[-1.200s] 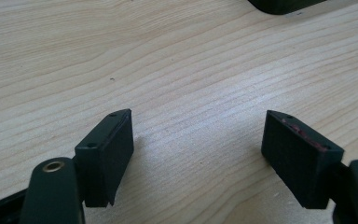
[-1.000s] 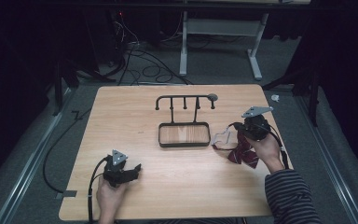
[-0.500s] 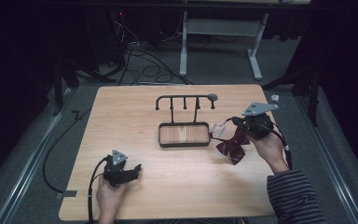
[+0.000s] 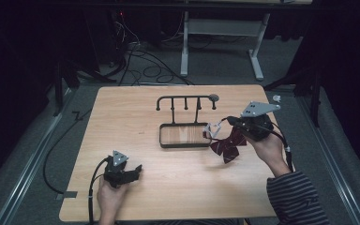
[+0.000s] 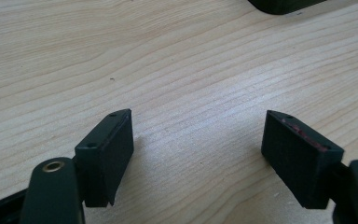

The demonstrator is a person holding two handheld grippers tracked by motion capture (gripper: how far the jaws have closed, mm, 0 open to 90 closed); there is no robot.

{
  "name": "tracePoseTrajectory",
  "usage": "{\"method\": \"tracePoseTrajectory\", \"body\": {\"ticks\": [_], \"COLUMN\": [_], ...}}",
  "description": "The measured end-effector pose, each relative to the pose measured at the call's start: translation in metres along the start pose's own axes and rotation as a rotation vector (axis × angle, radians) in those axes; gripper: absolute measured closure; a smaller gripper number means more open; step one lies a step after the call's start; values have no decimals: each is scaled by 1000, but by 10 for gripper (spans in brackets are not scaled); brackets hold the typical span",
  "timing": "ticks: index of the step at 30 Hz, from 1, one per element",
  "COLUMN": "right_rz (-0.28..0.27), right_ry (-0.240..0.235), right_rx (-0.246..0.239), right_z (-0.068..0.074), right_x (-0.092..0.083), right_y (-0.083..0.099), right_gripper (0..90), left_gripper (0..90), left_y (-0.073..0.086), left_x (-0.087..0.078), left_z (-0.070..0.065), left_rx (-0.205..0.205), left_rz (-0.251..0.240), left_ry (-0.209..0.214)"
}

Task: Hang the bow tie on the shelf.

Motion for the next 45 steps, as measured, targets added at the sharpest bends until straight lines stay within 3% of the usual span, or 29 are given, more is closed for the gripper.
{"method": "tracePoseTrajectory", "body": {"ticks": [11,24,45], "right_rz": [-11,-35,-34], "right_ry": [-31,-73,-86], "right_rx": [-13,-32,34], "right_z": [13,31,33], "right_x": [6,21,49], "right_y": [-13,-40,-56], "right_gripper": [900,900,900], "left_gripper": [257,256,256], "left_y": [0,0,0], "left_x": [0,0,0], "left_z": [0,0,0], "left_rx": [-2,-1,-1], "left_rz": [-1,0,0], "left_ry": [2,0,1]}}
Point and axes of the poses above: each handheld gripper's, and its own axes: x roughly forward along the jaws, y roughly out of its underside, z roughly to its left, the point moved 6 cm from there along x, roughly forward along the jaws, and after that the axes turned 1 degree about y, right-handed, at the moved point
